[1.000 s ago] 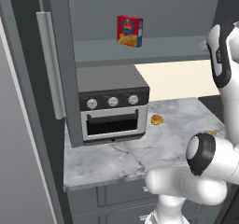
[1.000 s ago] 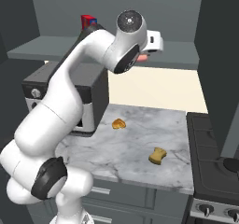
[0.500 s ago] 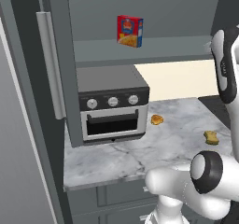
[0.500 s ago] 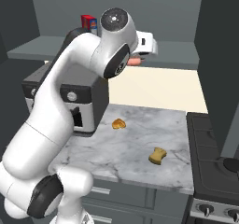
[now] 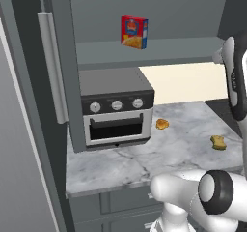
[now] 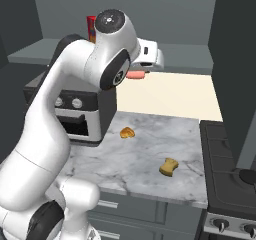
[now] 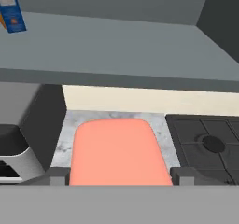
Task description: Pick the sponge and bar soap from the cabinet and place them on the counter.
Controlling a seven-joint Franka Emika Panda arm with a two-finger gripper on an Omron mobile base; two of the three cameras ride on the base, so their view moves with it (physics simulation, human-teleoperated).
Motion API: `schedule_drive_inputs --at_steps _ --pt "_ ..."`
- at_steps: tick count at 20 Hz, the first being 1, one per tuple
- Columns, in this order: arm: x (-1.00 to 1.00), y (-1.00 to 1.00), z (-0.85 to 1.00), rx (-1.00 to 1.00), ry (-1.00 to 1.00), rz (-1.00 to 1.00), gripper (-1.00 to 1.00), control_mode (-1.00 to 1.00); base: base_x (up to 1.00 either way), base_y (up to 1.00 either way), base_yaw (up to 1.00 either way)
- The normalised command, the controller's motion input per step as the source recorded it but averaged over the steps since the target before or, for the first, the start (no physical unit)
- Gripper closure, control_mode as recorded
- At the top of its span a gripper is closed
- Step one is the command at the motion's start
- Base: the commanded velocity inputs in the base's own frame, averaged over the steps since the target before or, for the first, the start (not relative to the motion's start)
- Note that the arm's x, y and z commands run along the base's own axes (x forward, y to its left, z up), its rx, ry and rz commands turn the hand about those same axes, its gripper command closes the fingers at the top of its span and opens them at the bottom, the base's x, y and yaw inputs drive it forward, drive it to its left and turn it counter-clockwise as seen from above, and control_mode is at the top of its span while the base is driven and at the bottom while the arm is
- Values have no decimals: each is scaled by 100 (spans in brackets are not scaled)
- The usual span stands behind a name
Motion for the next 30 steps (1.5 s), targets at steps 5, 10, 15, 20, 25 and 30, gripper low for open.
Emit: schedule_drive_inputs --at_steps 5,10,15,20,25,30 --pt "-30 7 -32 0 5 -3 100 -100 0 0 0" --pt "-8 10 -45 1 8 -1 100 -100 0 0 0" --pt "-2 10 -48 1 8 0 100 -100 0 0 0" --pt "-2 11 -46 0 8 0 100 -100 0 0 0" --pt "0 6 -40 2 7 0 100 -100 0 0 0" --pt "0 3 -39 2 3 0 100 -100 0 0 0"
